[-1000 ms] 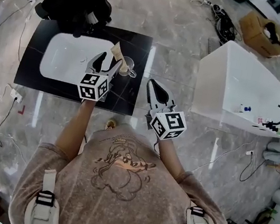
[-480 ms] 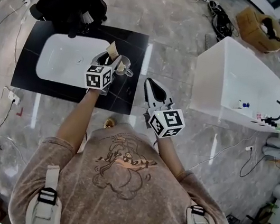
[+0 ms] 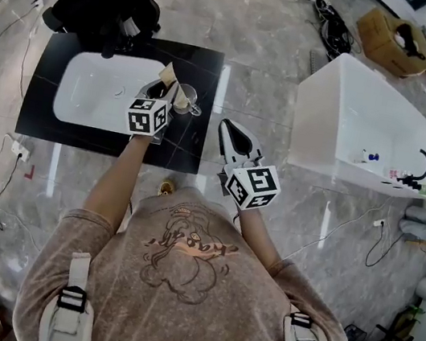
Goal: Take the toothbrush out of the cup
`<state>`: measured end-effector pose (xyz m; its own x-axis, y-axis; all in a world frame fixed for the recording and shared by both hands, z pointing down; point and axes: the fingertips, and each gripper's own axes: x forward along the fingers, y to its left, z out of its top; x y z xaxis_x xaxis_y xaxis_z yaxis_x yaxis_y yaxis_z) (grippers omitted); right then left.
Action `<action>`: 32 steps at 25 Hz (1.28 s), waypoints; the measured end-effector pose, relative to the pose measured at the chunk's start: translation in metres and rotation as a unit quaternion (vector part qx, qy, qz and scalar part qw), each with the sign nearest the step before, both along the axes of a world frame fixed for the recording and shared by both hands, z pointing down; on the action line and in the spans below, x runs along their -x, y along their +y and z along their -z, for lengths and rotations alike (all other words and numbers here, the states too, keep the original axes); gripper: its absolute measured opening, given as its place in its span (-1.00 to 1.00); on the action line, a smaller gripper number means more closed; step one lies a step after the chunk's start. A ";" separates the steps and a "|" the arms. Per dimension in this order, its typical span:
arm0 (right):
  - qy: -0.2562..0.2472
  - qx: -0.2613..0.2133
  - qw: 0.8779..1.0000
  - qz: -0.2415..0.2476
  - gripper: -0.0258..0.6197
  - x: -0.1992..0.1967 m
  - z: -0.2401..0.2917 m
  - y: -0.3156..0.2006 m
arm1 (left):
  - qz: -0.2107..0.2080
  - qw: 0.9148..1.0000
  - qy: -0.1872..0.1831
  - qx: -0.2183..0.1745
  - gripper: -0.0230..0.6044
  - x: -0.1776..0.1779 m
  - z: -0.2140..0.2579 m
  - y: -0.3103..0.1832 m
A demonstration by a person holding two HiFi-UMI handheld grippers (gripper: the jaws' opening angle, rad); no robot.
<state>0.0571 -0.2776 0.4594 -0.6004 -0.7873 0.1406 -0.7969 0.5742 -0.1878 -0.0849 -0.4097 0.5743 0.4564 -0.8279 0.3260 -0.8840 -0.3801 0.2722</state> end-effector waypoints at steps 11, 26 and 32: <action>0.003 0.001 1.000 -0.003 -0.86 0.000 -0.002 0.002 | -0.005 1.000 -0.011 -0.010 -0.66 -0.002 0.005 0.004; 0.003 0.005 1.000 0.003 -0.86 0.005 -0.005 0.005 | 0.005 0.998 0.016 -0.067 -0.66 0.000 0.061 0.009; 0.002 0.004 1.000 0.007 -0.86 0.009 -0.006 0.008 | 0.011 0.993 0.042 -0.105 -0.66 0.003 0.102 0.001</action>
